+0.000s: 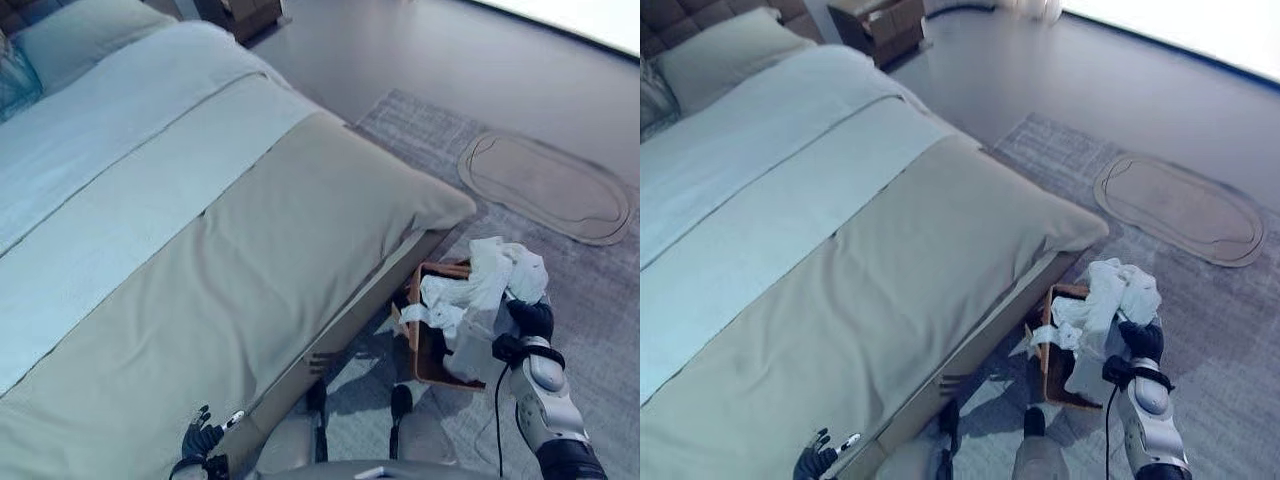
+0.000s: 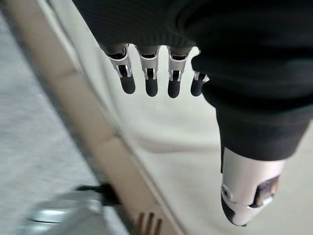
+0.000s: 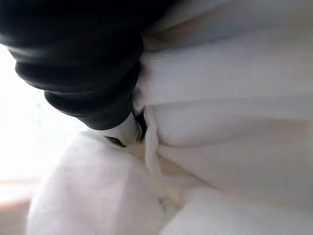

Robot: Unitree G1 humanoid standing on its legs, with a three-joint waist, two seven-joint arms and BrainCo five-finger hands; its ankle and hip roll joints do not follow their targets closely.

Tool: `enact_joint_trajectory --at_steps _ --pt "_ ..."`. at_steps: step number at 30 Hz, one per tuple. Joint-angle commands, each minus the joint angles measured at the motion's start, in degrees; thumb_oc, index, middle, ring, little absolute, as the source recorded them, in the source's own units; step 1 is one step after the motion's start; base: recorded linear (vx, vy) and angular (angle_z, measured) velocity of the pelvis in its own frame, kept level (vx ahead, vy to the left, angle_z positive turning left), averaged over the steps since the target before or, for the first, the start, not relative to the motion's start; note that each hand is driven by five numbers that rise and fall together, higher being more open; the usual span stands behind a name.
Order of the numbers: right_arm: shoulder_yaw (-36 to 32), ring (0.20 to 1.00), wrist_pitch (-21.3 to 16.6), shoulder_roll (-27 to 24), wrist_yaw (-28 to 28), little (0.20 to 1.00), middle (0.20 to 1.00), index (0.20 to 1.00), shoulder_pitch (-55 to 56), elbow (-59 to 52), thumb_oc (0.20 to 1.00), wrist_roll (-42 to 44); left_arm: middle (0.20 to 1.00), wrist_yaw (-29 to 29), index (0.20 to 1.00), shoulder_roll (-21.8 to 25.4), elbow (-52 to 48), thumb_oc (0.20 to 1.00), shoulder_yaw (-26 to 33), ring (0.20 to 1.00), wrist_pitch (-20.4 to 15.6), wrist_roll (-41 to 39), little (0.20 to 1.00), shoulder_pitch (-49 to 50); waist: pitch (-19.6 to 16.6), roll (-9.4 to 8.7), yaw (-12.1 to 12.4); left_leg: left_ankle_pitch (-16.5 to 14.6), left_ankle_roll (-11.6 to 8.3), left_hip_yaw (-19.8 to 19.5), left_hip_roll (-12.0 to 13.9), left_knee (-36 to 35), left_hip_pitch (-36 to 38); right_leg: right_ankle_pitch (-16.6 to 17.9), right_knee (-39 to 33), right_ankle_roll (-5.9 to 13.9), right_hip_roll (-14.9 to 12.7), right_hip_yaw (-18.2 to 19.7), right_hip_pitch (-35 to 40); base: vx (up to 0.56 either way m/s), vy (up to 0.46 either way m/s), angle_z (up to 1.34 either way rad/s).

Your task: Pick up clothes into the bucket

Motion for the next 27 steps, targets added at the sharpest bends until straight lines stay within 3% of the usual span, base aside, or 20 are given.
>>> enact_joint_trajectory --at_steps 1,11,14,15,20,22,23,24,25,26,27 --pt "-1.89 0.200 -4.49 -2.56 -5.15 0.200 0.200 0.200 -4.64 -1.60 0.200 -2.64 1.000 1.67 1.000 0.99 -0.73 1.000 -0.90 1.000 -0.97 0.96 1.000 -1.75 1.87 -0.71 1.42 -6.74 2.33 1.96 -2.49 8.72 0.50 1.18 4.10 -0.33 -1.01 0.95 -3.46 -0.06 -0.012 0.04" --pt "-0.32 0.200 -3.09 -11.62 -14.73 0.200 0.200 0.200 -18.08 17.20 0.200 -5.49 1.000 2.22 1.000 0.89 -12.82 1.000 -9.06 1.000 -4.02 -8.14 1.000 -2.32 10.82 3.45 1.88 -9.14 2.00 1.56 -3.13 21.58 -13.77 -4.28 20.14 -2.09 -3.46 2.48 -18.32 -0.08 -0.048 0.10" --pt "0.69 0.200 -2.71 -13.36 -15.72 0.200 0.200 0.200 -20.39 20.45 0.200 -5.66 1.000 2.33 1.000 1.11 -14.34 1.000 -10.43 1.000 -4.21 -8.63 1.000 -2.38 10.94 4.02 2.07 -9.12 1.95 1.47 -3.20 22.63 -16.66 -4.84 21.98 -2.35 -3.54 2.95 -21.76 -0.01 -0.032 0.04" --pt "1.36 0.200 -2.17 -14.89 -16.96 0.200 0.200 0.200 -22.07 23.12 0.200 -6.01 1.000 2.80 1.000 1.43 -15.56 1.000 -11.83 1.000 -4.42 -8.91 1.000 -2.25 10.94 4.37 2.32 -10.74 1.60 1.24 -3.44 23.67 -18.38 -7.04 24.08 -2.08 -3.74 3.63 -24.19 0.06 -0.030 0.03" --pt "4.00 0.200 -0.95 -18.31 -18.68 0.200 0.200 0.200 -26.03 28.02 0.200 -6.94 1.000 3.51 1.000 1.67 -17.60 1.000 -14.26 1.000 -4.51 -10.05 1.000 -2.44 10.94 5.23 2.70 -10.65 1.61 1.75 -3.76 25.37 -24.10 -7.17 26.97 -2.25 -3.94 4.79 -30.93 0.00 -0.007 -0.01" --pt "4.99 0.291 -0.46 -19.55 -19.28 0.291 0.291 0.291 -27.45 29.51 0.291 -7.67 1.000 3.97 1.000 1.85 -17.95 1.000 -14.99 1.000 -4.66 -10.24 1.000 -2.71 10.94 5.50 2.74 -10.79 1.73 2.09 -4.09 26.36 -26.38 -7.18 28.02 -2.36 -3.97 5.24 -33.57 -0.01 0.007 0.02" --pt "5.45 0.407 -0.28 -19.88 -19.38 0.407 0.407 0.407 -28.16 30.46 0.407 -7.58 1.000 4.09 1.000 1.82 -18.11 1.000 -15.22 1.000 -4.70 -10.41 1.000 -2.87 10.94 5.58 2.83 -10.85 1.74 2.20 -4.14 26.57 -26.93 -7.16 28.07 -2.41 -3.90 5.44 -34.03 0.00 0.000 0.00" --pt "6.13 0.583 0.14 -20.42 -19.54 0.583 0.583 0.583 -29.16 31.66 0.583 -7.71 1.000 4.41 1.000 1.94 -18.05 1.000 -15.61 1.000 -4.79 -10.54 1.000 -2.95 10.94 5.60 2.93 -10.97 1.83 2.20 -4.09 26.89 -27.80 -7.09 28.44 -2.41 -3.86 5.66 -35.13 0.00 0.000 0.00" --pt "6.24 0.765 0.11 -20.48 -19.51 0.765 0.765 0.765 -29.36 31.81 0.765 -7.67 1.000 4.42 1.000 1.88 -18.03 1.000 -15.57 1.000 -4.80 -10.54 1.000 -3.01 10.94 5.60 2.92 -11.00 1.84 2.25 -4.09 26.97 -27.93 -7.09 28.52 -2.41 -3.85 5.72 -35.29 0.00 0.000 0.00" --pt "7.03 1.000 0.37 -20.76 -19.82 1.000 1.000 1.000 -29.95 32.21 1.000 -8.10 1.000 4.61 1.000 2.08 -18.48 1.000 -15.98 1.000 -4.92 -10.77 1.000 -2.97 10.94 5.67 2.99 -11.09 1.90 2.32 -4.16 27.38 -28.79 -7.08 28.88 -2.43 -3.83 5.87 -36.20 0.00 0.012 0.05" --pt "8.31 1.000 0.78 -21.61 -19.82 1.000 1.000 1.000 -31.09 33.46 1.000 -8.79 1.000 4.79 1.000 2.15 -18.59 1.000 -16.55 1.000 -4.90 -10.80 1.000 -3.14 10.94 5.67 3.17 -11.20 1.93 2.57 -4.17 28.04 -30.05 -6.87 29.16 -2.41 -4.02 5.98 -37.36 0.00 0.000 0.00"
